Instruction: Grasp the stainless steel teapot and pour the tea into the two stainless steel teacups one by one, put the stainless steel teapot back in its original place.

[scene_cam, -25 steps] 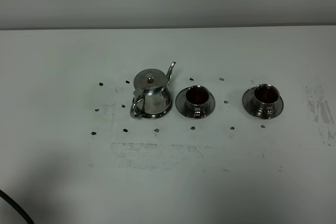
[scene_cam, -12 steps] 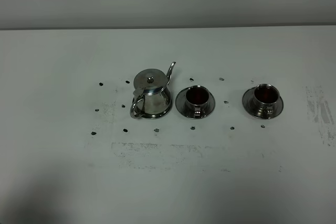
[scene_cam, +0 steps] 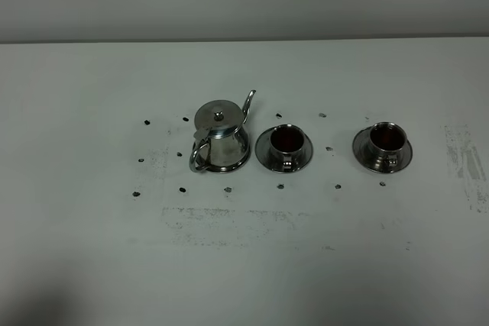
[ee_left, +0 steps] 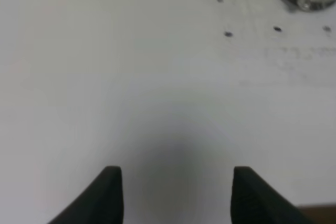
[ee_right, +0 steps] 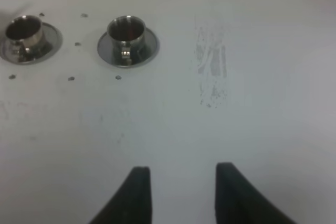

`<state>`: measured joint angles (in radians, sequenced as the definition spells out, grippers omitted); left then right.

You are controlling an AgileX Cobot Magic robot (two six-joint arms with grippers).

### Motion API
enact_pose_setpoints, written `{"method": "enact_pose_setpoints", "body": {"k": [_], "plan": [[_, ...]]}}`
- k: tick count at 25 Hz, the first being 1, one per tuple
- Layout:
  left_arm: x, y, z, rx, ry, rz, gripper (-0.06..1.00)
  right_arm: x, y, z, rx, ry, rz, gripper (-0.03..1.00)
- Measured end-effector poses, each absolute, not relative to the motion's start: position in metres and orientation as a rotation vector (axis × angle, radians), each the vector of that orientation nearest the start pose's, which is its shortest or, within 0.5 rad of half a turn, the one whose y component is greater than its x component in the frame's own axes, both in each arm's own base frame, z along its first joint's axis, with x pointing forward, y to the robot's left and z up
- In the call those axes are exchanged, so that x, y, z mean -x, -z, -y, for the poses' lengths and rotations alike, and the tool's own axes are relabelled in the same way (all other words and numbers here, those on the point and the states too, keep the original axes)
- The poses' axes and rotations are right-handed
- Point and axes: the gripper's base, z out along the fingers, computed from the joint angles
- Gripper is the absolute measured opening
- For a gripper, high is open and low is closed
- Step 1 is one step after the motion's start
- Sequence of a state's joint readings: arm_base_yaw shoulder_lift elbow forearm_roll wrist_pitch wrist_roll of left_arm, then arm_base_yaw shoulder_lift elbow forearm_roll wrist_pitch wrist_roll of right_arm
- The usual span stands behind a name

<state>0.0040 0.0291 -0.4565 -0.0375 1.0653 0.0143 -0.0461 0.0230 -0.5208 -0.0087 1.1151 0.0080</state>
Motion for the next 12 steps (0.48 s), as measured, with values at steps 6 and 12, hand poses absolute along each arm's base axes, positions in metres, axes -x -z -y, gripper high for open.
{"method": "enact_pose_setpoints", "body": {"k": [6,12], "plan": [[0.0009,-0.2644,0.0007,0.014,0.021,-2.09,0.47,0.0061,-0.2788,0.0004,-0.057,0.033,-2.1,0.32],[0.001,-0.2644,0.0005,0.015,0.019,-2.089,0.47,0.0061,-0.2788,0.0004,-0.057,0.033,-2.1,0.32]]}}
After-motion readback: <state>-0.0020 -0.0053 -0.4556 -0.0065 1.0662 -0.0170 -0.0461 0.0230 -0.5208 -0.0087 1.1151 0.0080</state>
